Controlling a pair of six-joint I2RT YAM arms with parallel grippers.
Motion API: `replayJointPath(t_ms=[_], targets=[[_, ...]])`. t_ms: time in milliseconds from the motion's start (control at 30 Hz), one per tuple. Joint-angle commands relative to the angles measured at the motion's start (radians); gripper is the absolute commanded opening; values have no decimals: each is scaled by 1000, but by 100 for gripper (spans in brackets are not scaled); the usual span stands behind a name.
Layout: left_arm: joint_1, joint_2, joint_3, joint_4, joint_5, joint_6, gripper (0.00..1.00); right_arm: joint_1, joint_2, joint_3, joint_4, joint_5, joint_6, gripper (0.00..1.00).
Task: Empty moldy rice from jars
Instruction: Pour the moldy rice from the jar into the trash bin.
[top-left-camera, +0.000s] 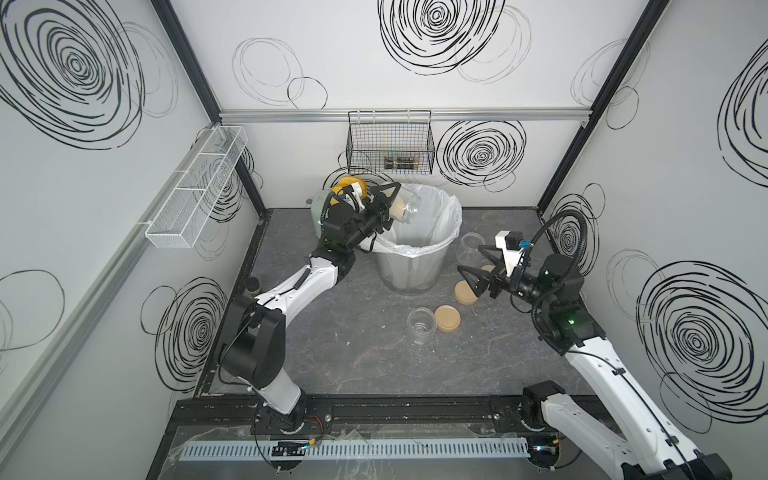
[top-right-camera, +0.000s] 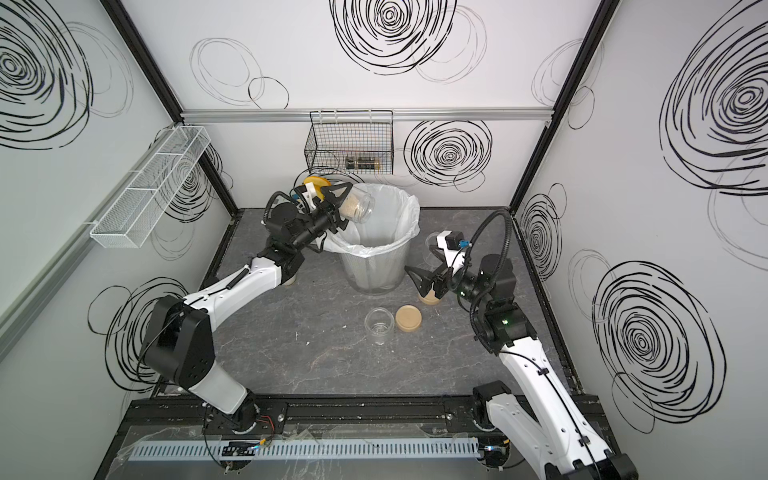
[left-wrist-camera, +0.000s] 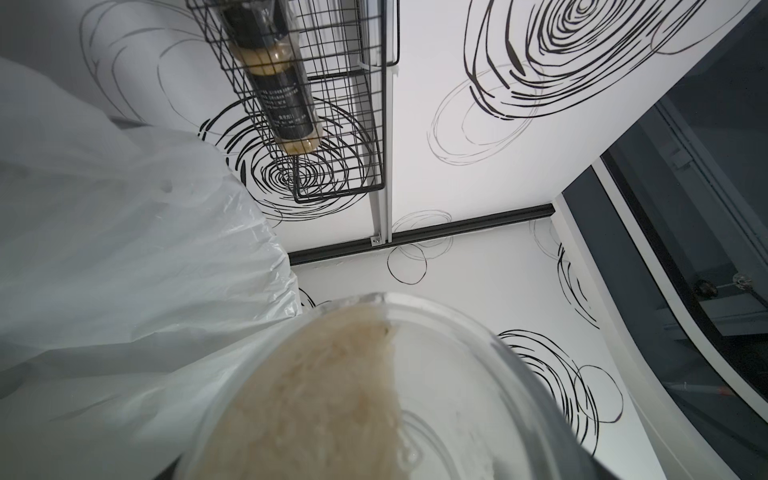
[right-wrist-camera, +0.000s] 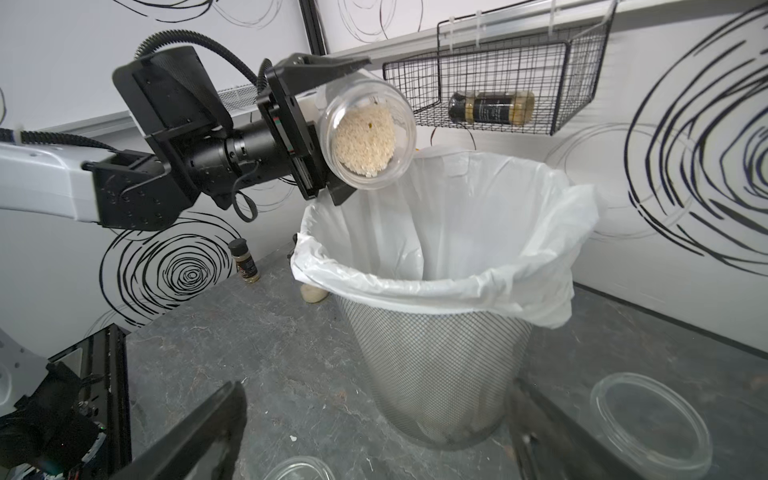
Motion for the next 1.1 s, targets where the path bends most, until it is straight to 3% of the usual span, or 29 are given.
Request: replayJointPath(t_ms=[0, 1067], targets=[[9, -51, 75, 96, -8, 57, 80, -8, -39, -14, -23, 53, 43, 98], [19, -60, 219, -160, -82, 410, 80, -11, -59, -103, -18, 65, 89, 98]])
